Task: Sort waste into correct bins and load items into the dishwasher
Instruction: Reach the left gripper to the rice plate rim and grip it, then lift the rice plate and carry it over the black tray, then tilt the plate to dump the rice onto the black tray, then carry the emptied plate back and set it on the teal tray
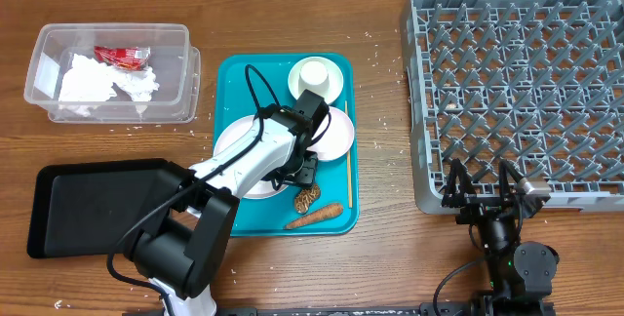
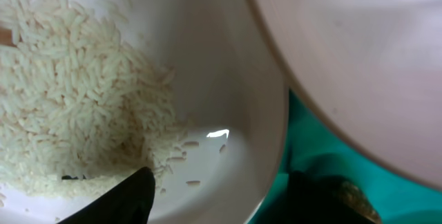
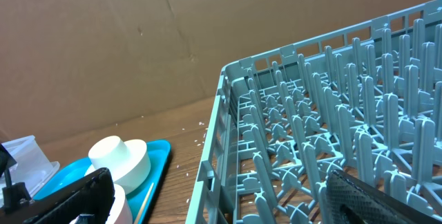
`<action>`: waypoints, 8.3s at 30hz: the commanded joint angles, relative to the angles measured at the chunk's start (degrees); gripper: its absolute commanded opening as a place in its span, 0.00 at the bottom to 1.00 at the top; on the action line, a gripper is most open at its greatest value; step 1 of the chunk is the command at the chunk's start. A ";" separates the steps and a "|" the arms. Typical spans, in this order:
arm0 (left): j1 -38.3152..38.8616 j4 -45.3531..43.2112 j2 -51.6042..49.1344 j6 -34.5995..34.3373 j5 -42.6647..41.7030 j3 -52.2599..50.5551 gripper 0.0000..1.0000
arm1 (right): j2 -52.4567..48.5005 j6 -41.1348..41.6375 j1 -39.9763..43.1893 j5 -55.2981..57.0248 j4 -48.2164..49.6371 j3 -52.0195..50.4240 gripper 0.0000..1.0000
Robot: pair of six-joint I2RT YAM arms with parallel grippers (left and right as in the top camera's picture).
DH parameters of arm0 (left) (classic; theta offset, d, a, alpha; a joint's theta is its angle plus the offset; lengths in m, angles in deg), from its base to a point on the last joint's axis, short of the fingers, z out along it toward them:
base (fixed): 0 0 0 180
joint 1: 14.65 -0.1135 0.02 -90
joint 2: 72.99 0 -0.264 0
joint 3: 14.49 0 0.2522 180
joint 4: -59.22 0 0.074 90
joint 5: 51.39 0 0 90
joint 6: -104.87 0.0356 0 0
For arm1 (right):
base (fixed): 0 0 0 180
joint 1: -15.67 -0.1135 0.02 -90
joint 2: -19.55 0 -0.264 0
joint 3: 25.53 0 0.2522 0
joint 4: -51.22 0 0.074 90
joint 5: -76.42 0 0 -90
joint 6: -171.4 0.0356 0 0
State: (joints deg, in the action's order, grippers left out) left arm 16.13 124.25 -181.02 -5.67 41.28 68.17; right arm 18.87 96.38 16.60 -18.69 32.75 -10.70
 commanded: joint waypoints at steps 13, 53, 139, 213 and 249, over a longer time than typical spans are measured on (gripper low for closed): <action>0.33 -0.81 -0.28 0.55 0.92 -0.28 0.21 | 0.52 -0.04 -0.28 0.52 0.31 -0.59 1.00; 0.37 1.95 7.43 -3.13 7.06 0.70 0.04 | 0.52 -0.04 -0.28 0.52 0.31 -0.59 1.00; -56.24 18.56 12.48 -6.64 -12.57 21.29 0.04 | 0.52 -0.04 -0.28 0.52 0.31 -0.59 1.00; -83.43 28.70 12.37 7.91 -57.37 21.22 0.04 | 0.52 -0.04 -0.28 0.52 0.31 -0.59 1.00; -86.99 37.57 12.26 17.97 -61.20 21.22 0.04 | 0.52 -0.04 -0.28 0.52 0.31 -0.59 1.00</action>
State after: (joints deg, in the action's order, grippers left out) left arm -70.68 160.95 -169.74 8.91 -17.10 89.50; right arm 18.87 96.38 16.60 -18.66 32.75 -10.70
